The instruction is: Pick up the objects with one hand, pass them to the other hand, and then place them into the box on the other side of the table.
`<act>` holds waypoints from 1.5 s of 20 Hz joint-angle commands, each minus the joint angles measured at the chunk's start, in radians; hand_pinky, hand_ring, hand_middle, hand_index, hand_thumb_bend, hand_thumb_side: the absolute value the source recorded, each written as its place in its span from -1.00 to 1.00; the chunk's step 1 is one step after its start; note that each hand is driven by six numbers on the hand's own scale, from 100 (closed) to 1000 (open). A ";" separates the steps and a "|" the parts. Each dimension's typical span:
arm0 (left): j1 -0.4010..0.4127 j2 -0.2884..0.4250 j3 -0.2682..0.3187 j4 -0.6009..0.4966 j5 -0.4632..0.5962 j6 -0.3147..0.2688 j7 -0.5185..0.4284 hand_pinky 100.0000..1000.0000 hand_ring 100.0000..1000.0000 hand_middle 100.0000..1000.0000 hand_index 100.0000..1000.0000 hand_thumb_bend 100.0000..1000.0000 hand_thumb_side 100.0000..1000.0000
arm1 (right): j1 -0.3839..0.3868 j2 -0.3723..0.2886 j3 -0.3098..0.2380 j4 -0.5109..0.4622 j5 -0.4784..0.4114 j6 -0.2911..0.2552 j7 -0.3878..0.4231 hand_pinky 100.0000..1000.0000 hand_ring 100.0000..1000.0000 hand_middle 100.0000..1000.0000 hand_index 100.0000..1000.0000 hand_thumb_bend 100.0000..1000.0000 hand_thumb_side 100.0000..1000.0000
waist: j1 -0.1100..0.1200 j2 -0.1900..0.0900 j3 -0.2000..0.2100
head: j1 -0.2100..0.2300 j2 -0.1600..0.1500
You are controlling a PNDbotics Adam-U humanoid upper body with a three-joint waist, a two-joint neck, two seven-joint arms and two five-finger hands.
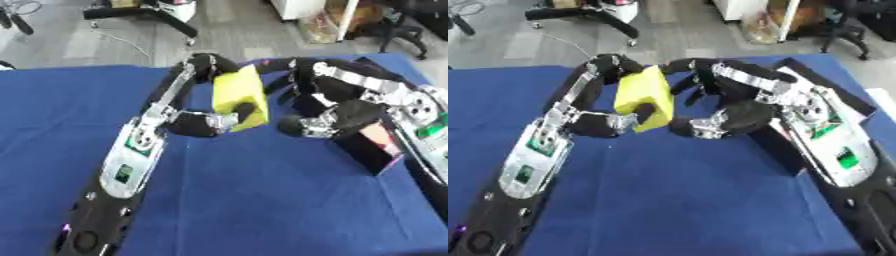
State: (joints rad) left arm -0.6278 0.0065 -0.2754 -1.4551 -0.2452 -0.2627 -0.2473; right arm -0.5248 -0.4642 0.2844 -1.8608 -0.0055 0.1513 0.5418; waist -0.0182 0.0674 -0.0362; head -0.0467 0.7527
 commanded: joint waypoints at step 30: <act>-0.046 -0.012 -0.032 -0.067 -0.013 -0.038 0.048 0.02 -0.18 -0.11 0.12 -1.00 -0.82 | -0.010 0.003 -0.008 0.031 0.058 -0.025 -0.005 0.42 0.60 0.83 0.88 -0.15 -0.21 | -0.013 -0.028 -0.006 | -0.016 0.005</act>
State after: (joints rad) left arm -0.6511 -0.0175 -0.3113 -1.4933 -0.2724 -0.3016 -0.2056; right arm -0.5188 -0.4532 0.2857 -1.8259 0.0572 0.1260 0.5304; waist -0.0182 0.0674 -0.0416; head -0.0632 0.7546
